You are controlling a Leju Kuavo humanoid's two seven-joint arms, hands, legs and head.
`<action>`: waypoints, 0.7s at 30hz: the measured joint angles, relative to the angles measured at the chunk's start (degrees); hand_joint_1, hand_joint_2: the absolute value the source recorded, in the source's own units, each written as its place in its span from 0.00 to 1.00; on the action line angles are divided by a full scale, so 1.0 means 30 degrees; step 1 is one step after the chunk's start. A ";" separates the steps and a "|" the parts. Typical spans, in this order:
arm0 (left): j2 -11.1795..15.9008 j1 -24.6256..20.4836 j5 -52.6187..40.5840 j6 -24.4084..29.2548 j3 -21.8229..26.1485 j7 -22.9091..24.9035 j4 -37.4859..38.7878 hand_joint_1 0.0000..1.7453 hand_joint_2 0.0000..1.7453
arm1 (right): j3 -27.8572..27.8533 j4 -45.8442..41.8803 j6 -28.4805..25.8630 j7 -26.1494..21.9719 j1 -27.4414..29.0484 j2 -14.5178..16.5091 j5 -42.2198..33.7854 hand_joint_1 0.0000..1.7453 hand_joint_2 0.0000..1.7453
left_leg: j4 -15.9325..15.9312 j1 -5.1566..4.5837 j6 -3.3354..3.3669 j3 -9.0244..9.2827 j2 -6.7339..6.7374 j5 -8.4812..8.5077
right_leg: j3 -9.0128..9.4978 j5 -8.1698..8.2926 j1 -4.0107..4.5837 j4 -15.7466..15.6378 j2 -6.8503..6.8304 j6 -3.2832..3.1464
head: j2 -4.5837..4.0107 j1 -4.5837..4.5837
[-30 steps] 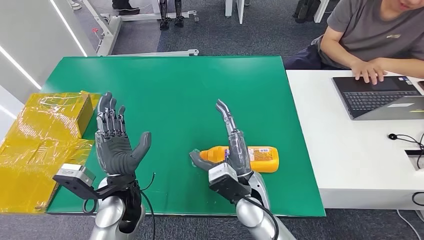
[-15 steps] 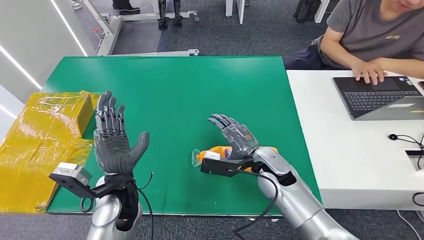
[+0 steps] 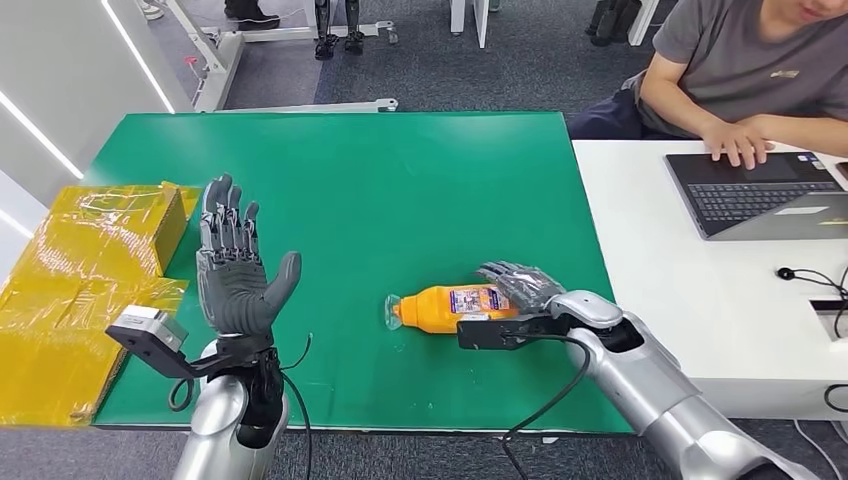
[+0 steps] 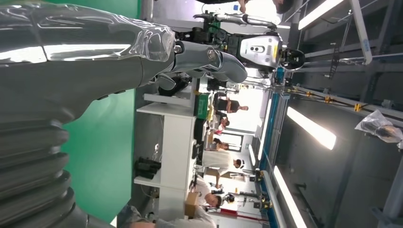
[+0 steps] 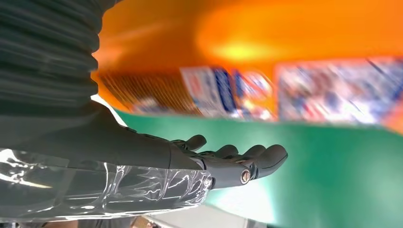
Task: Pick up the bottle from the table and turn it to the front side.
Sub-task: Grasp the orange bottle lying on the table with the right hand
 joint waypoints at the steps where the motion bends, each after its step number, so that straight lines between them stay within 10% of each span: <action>1: -0.0027 -0.0024 0.0127 -0.0038 -0.0004 0.0002 0.0064 0.00 1.00 | 0.0146 0.0102 0.0237 0.0077 -0.0048 -0.0195 -0.0028 0.00 1.00 | 0.0000 0.0000 0.0000 0.0000 0.0001 0.0000 | 0.0000 0.0000 0.0000 0.0000 0.0001 0.0000 | 0.0000 0.0000; 10: -0.0179 -0.0067 0.0642 0.0031 -0.0046 -0.0002 0.0373 0.00 1.00 | 0.1438 0.0917 0.1540 0.0585 -0.1018 -0.1637 -0.0499 0.00 1.00 | 0.0001 -0.0001 0.0003 -0.0006 0.0002 -0.0002 | 0.0007 0.0001 0.0000 0.0001 -0.0002 0.0002 | 0.0000 0.0002; 11: -0.0179 -0.0063 0.0654 0.0115 -0.0046 -0.0002 0.0381 0.00 1.00 | 0.1585 0.1046 0.1544 0.0622 -0.1148 -0.1713 -0.0528 0.07 1.00 | 0.0002 -0.0002 0.0003 -0.0005 0.0007 -0.0002 | 0.0007 0.0002 -0.0001 0.0001 0.0003 0.0003 | 0.0000 0.0002; 15: -0.0186 -0.0042 0.0691 0.0277 -0.0045 0.0000 0.0384 0.00 1.00 | 0.2066 0.1518 0.1552 0.0818 -0.1652 -0.1815 -0.0512 0.99 1.00 | 0.0006 -0.0001 0.0004 -0.0001 0.0008 -0.0001 | 0.0007 0.0003 0.0000 0.0002 0.0003 0.0003 | 0.0000 0.0000; 21: -0.0193 0.0182 0.0640 0.0490 -0.0046 -0.0002 0.0375 0.00 1.00 | 0.2700 0.2739 -0.0952 0.1172 -0.2522 -0.1446 -0.0179 1.00 1.00 | 0.0003 0.0003 0.0003 -0.0006 0.0005 -0.0001 | 0.0010 0.0002 0.0002 0.0007 0.0000 0.0002 | 0.0000 0.0002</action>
